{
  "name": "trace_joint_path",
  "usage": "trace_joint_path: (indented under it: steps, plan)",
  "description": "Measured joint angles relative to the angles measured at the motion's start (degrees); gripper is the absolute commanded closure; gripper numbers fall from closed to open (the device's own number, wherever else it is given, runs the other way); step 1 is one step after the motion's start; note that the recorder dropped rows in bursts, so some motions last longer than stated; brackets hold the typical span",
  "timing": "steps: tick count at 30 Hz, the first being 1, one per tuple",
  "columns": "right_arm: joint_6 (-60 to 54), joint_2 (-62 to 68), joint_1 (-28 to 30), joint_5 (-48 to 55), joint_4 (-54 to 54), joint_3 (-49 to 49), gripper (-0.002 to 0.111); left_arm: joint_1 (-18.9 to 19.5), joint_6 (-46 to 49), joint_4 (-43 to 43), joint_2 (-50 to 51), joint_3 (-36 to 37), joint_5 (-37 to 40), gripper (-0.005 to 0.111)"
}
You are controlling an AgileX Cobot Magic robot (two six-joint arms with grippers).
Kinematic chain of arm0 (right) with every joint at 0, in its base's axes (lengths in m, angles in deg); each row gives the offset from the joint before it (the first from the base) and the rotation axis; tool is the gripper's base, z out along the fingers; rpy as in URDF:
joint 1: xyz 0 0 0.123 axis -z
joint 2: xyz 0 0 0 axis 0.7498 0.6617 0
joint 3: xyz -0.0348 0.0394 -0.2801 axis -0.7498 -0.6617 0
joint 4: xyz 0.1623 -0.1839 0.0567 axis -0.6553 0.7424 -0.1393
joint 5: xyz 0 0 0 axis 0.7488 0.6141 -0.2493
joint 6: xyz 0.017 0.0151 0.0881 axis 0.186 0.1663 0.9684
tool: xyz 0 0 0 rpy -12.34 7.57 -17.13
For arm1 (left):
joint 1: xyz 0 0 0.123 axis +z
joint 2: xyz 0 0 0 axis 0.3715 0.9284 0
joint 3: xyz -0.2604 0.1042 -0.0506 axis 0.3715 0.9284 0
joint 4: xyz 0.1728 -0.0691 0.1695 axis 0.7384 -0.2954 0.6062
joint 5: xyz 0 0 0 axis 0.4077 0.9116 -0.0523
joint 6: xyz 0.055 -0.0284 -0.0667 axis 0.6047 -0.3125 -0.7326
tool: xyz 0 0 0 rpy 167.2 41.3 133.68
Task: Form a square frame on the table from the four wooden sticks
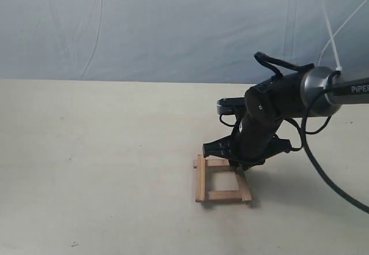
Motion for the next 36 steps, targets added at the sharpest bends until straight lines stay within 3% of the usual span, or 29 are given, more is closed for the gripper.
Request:
trace_joint_path:
  steps: [11, 21, 33, 35, 36]
  plan:
    - [0.2, 1.7, 0.0, -0.5, -0.4, 1.2, 0.109, 0.0, 0.0, 0.0, 0.0, 0.0, 0.1, 0.107]
    - [2.4, 2.7, -0.8, 3.9, -7.9, 11.6, 0.109, 0.0, 0.0, 0.0, 0.0, 0.0, 0.1, 0.107]
    - [9.4, 12.5, -6.0, 8.5, -5.3, 22.1, 0.109, 0.0, 0.0, 0.0, 0.0, 0.0, 0.1, 0.107]
    - [12.3, 13.2, -6.3, 8.5, -2.9, 22.5, 0.102, 0.0, 0.0, 0.0, 0.0, 0.0, 0.1, 0.107]
    - [12.6, 13.3, -6.3, 8.5, -2.5, 22.7, 0.09, 0.0, 0.0, 0.0, 0.0, 0.0, 0.1, 0.107]
